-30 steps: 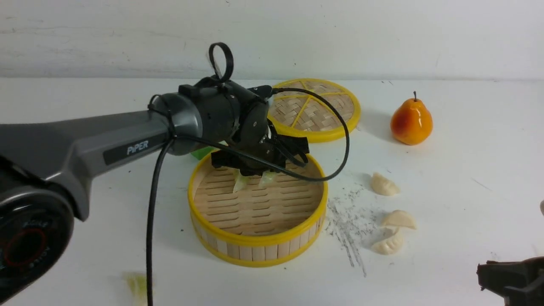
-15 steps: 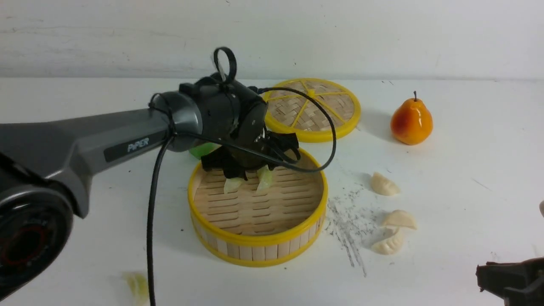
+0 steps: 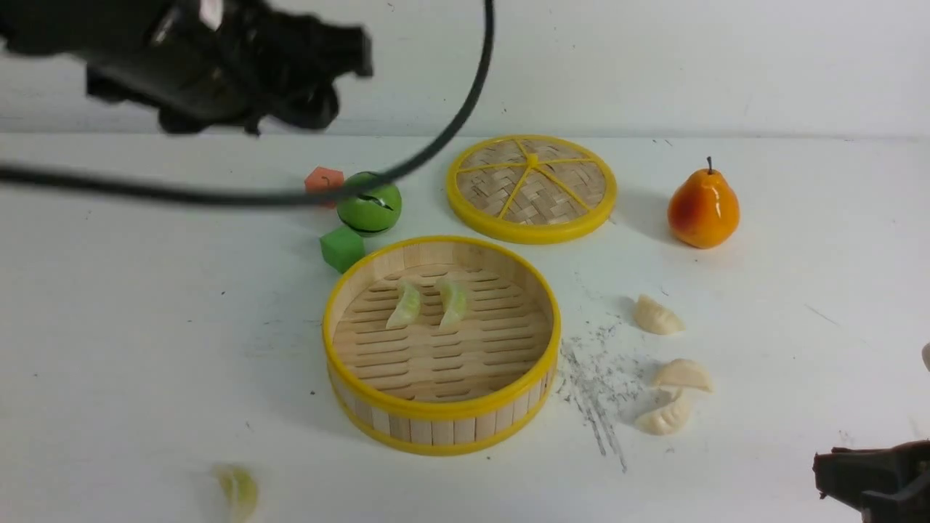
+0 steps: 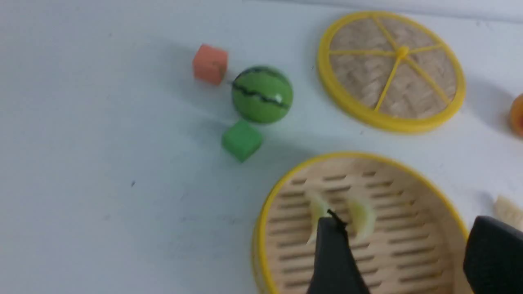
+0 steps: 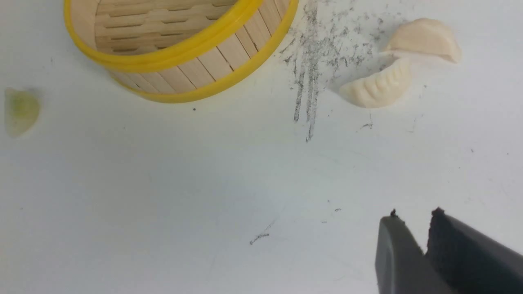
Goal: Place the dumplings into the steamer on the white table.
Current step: 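Reach for and grasp a dumpling on the table with the left gripper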
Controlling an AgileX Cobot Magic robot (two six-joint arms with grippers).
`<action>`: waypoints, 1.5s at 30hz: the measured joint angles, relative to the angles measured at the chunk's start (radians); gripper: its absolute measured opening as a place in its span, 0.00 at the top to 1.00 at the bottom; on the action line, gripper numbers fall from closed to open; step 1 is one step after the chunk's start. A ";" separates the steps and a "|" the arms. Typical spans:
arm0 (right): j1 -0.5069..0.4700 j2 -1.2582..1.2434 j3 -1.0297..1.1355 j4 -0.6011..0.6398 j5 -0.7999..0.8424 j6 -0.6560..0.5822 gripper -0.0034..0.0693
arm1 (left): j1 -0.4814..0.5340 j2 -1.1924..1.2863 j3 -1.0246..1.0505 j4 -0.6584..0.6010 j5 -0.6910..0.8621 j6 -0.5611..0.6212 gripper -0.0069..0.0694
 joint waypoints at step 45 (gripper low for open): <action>0.000 0.000 0.000 0.006 -0.003 0.000 0.76 | 0.004 0.214 0.610 0.268 -0.304 -0.648 0.68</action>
